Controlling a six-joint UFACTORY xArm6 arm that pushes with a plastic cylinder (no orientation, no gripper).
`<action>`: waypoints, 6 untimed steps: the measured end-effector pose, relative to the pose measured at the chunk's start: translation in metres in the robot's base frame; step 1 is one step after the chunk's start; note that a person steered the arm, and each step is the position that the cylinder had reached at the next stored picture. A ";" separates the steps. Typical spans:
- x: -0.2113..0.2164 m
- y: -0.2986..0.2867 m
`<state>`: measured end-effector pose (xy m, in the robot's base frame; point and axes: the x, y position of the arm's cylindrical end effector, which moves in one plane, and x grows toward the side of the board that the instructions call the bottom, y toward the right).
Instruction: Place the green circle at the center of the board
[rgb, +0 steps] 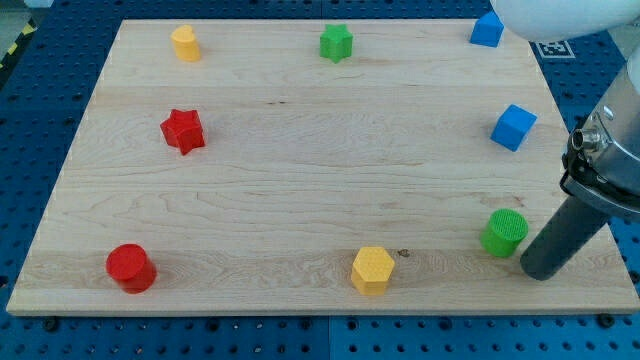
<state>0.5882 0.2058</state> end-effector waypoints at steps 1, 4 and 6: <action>-0.003 0.000; -0.008 -0.010; -0.011 -0.018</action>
<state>0.5772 0.1881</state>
